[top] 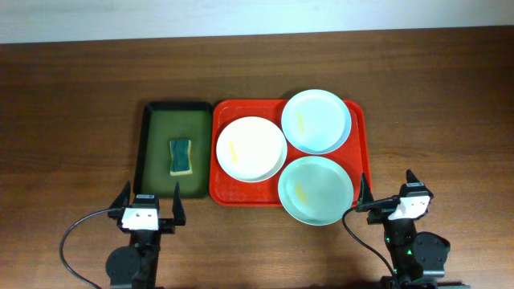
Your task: Clean dirty plates on tray and stack at the side
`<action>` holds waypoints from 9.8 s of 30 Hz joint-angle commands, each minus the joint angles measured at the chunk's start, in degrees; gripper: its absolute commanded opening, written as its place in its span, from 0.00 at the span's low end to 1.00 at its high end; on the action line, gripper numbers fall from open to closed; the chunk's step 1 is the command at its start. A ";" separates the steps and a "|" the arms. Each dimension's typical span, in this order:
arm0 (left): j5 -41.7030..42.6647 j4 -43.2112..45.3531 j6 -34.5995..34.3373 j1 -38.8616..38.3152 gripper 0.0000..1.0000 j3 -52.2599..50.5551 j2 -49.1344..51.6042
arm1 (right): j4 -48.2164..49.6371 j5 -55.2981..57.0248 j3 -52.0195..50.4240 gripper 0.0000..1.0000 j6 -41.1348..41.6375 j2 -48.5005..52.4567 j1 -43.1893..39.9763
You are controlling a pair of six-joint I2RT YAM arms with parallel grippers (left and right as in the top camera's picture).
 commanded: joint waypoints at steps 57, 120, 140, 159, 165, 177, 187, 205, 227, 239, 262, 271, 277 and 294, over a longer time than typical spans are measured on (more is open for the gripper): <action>5.07 -53.00 -2.12 -0.20 0.07 72.37 60.24 | -0.42 0.48 -0.31 0.98 0.46 -0.37 -0.22; 11.34 -57.51 -9.64 3.93 0.36 72.28 64.08 | -0.44 0.48 -0.31 0.98 0.46 -0.37 -0.22; 11.08 -56.83 -9.60 3.93 0.07 72.28 64.08 | -0.42 0.48 -0.31 0.98 0.46 0.81 0.33; 11.10 -53.90 -9.62 3.93 0.00 72.28 71.52 | -0.42 0.48 -0.31 0.98 0.46 0.81 0.33; 11.28 -57.02 -10.10 3.85 0.00 72.17 79.49 | -0.42 0.48 -0.31 0.99 0.46 0.81 0.33; 6.01 -52.46 -12.46 -3.58 0.40 72.17 86.84 | -28.57 -16.94 38.14 0.99 9.14 26.38 0.28; 2.01 -44.09 -15.43 -3.69 0.34 72.17 100.98 | -58.38 -11.52 78.25 0.45 8.90 88.11 15.13; 1.57 -42.18 -15.41 -3.69 0.34 72.17 104.28 | -33.07 -2.08 77.42 0.17 11.72 113.26 28.30; 1.60 -42.38 -15.41 -3.69 0.34 72.17 104.28 | -30.97 4.20 75.43 0.28 18.97 113.28 30.88; 1.57 -42.34 -15.41 -3.69 0.34 72.17 104.28 | -29.70 4.37 75.12 0.04 18.99 115.16 30.93; -1.42 -37.35 -16.02 -3.69 0.00 68.43 106.01 | -33.88 3.30 75.32 0.13 21.99 112.85 30.91; -6.36 -35.10 -11.89 -4.13 0.00 68.41 90.90 | -33.33 0.17 75.30 0.04 26.71 112.91 30.77; -6.62 -34.88 -11.28 -8.11 0.00 68.41 91.19 | -37.16 0.94 75.47 0.04 32.20 112.13 28.17; -6.56 -35.98 -11.98 -8.20 0.00 66.84 91.19 | -38.14 -4.46 75.45 0.22 30.23 111.21 28.98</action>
